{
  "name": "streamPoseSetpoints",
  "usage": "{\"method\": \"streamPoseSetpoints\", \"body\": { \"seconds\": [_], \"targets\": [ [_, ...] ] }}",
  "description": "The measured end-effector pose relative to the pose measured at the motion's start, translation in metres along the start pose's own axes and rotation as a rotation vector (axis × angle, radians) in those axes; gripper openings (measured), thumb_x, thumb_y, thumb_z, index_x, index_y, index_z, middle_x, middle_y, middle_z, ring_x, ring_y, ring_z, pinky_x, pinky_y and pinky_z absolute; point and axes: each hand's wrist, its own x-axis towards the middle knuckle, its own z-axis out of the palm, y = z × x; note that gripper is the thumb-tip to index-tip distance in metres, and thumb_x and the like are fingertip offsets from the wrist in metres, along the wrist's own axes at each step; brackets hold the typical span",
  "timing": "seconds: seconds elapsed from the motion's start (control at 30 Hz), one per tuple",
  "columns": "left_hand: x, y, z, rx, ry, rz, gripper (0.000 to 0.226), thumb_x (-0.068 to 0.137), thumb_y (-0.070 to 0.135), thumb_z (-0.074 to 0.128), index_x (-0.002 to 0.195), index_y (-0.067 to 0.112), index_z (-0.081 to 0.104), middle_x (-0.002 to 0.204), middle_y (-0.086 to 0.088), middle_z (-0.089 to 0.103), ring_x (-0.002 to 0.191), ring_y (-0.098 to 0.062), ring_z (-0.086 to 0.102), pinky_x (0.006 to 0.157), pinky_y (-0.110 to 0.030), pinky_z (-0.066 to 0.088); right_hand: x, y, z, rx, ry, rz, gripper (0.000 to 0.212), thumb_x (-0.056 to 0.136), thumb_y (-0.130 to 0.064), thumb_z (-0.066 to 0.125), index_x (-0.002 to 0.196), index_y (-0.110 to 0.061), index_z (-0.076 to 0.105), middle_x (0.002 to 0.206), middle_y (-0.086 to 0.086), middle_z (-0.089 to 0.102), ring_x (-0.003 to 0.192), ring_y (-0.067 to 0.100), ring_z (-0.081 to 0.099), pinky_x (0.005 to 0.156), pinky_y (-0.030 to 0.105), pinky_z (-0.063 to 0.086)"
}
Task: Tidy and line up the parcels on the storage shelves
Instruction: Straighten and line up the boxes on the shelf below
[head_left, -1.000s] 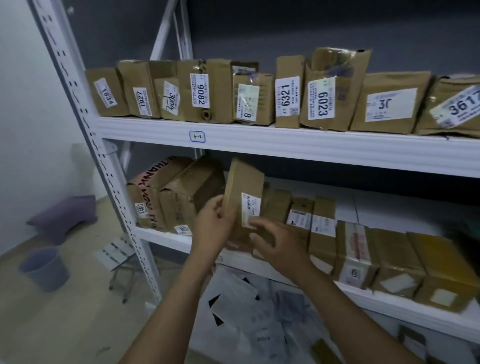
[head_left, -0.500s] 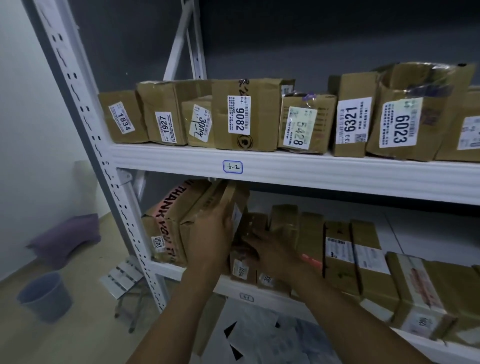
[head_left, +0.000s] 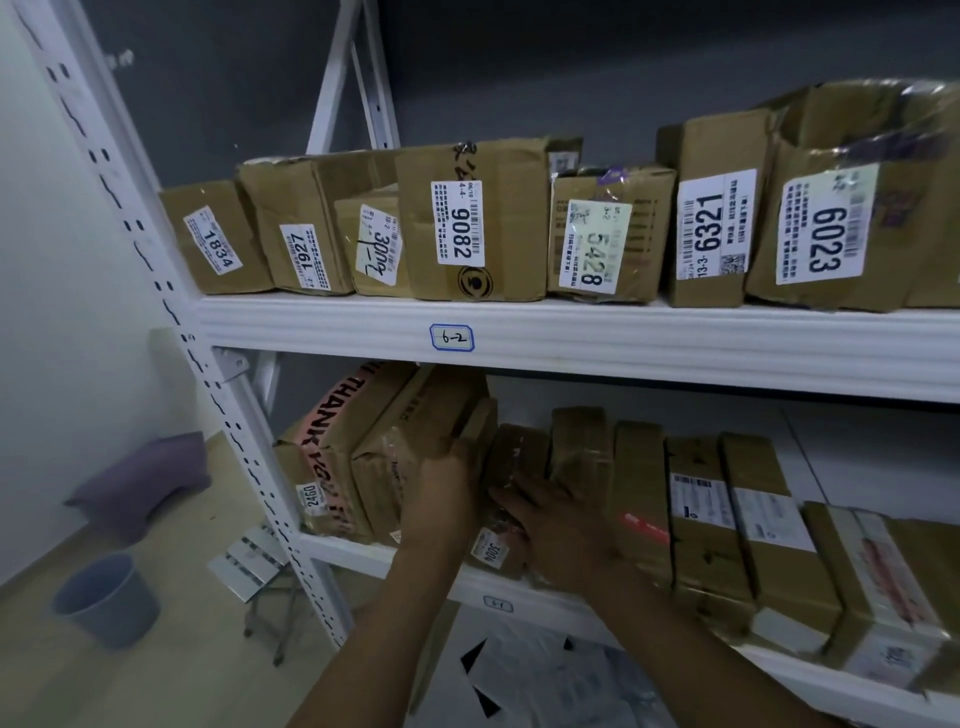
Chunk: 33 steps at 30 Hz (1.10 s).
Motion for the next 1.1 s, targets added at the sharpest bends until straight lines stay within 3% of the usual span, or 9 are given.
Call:
{"method": "streamPoseSetpoints", "body": {
  "seconds": [0.13, 0.2, 0.27, 0.43, 0.57, 0.73, 0.83, 0.97, 1.1],
  "targets": [
    [-0.002, -0.008, 0.012, 0.102, 0.006, 0.152, 0.037, 0.084, 0.016, 0.067, 0.120, 0.010, 0.064, 0.113, -0.010, 0.066, 0.112, -0.036, 0.058, 0.093, -0.045, 0.047, 0.003, 0.004, 0.002, -0.008, 0.002, 0.020, 0.051, 0.084, -0.053, 0.037, 0.123, -0.034, 0.064, 0.122, 0.004, 0.067, 0.093, 0.023, 0.071, 0.081, 0.045, 0.056],
    [-0.007, -0.018, 0.010, 0.276, 0.074, 0.258, 0.056, 0.066, 0.026, 0.082, 0.118, 0.014, 0.067, 0.112, -0.003, 0.069, 0.124, -0.040, 0.048, 0.110, -0.061, 0.019, 0.004, 0.007, 0.002, 0.014, 0.006, 0.004, 0.052, 0.086, -0.052, 0.038, 0.128, -0.032, 0.060, 0.129, 0.007, 0.063, 0.100, 0.028, 0.069, 0.087, 0.049, 0.052],
    [-0.013, -0.025, 0.001, 0.355, 0.067, 0.330, 0.074, 0.054, 0.041, 0.087, 0.121, 0.018, 0.066, 0.119, 0.002, 0.067, 0.132, -0.037, 0.035, 0.109, -0.066, 0.002, 0.004, 0.008, 0.001, 0.053, 0.041, -0.033, 0.051, 0.093, -0.048, 0.044, 0.141, -0.030, 0.048, 0.146, 0.010, 0.046, 0.121, 0.032, 0.057, 0.103, 0.052, 0.040],
    [-0.010, -0.049, -0.010, 0.402, -0.143, 0.377, 0.094, 0.044, 0.037, 0.092, 0.131, 0.020, 0.060, 0.128, 0.000, 0.063, 0.136, -0.040, 0.037, 0.103, -0.073, 0.017, 0.002, 0.010, -0.003, 0.039, 0.003, -0.073, 0.058, 0.101, -0.037, 0.043, 0.153, -0.030, 0.019, 0.162, 0.004, 0.008, 0.146, 0.024, 0.020, 0.117, 0.038, 0.013],
    [-0.010, -0.052, -0.007, 0.448, -0.148, 0.434, 0.093, 0.039, 0.038, 0.093, 0.126, 0.020, 0.063, 0.119, 0.004, 0.069, 0.131, -0.042, 0.043, 0.100, -0.073, 0.022, 0.000, 0.009, -0.003, 0.007, -0.028, -0.087, 0.059, 0.101, -0.039, 0.043, 0.153, -0.030, 0.017, 0.162, 0.004, 0.009, 0.147, 0.023, 0.018, 0.118, 0.039, 0.010],
    [-0.022, -0.047, 0.014, 0.478, -0.045, 0.486, 0.068, 0.055, 0.029, 0.089, 0.119, 0.017, 0.069, 0.115, 0.002, 0.070, 0.135, -0.036, 0.029, 0.115, -0.060, -0.004, -0.004, 0.013, -0.007, -0.020, -0.015, -0.094, 0.059, 0.100, -0.042, 0.042, 0.153, -0.029, 0.020, 0.161, 0.004, 0.015, 0.146, 0.021, 0.020, 0.119, 0.041, 0.006],
    [-0.027, -0.045, 0.028, 0.553, -0.093, 0.466, 0.061, 0.058, 0.028, 0.087, 0.115, 0.016, 0.071, 0.117, 0.003, 0.069, 0.137, -0.035, 0.028, 0.110, -0.062, 0.012, -0.005, 0.014, -0.009, 0.006, -0.029, -0.098, 0.058, 0.100, -0.043, 0.041, 0.153, -0.029, 0.021, 0.161, 0.003, 0.016, 0.146, 0.019, 0.019, 0.119, 0.038, 0.006],
    [-0.031, -0.043, 0.033, 0.531, -0.047, 0.430, 0.086, 0.059, 0.029, 0.086, 0.137, 0.015, 0.053, 0.147, -0.008, 0.045, 0.138, -0.035, 0.030, 0.114, -0.059, 0.021, -0.006, 0.015, -0.018, 0.025, -0.049, -0.120, 0.058, 0.099, -0.046, 0.044, 0.152, -0.031, 0.024, 0.161, -0.001, 0.017, 0.146, 0.017, 0.021, 0.118, 0.034, 0.006],
    [-0.020, -0.054, 0.020, 0.459, 0.083, 0.370, 0.091, 0.067, 0.025, 0.079, 0.147, 0.012, 0.038, 0.154, -0.019, 0.029, 0.139, -0.039, 0.029, 0.115, -0.056, 0.016, -0.013, 0.020, -0.019, -0.007, -0.080, -0.079, 0.069, 0.094, -0.053, 0.050, 0.152, -0.039, 0.016, 0.162, -0.001, 0.011, 0.148, 0.026, 0.009, 0.119, 0.048, 0.002]
  ]
}}
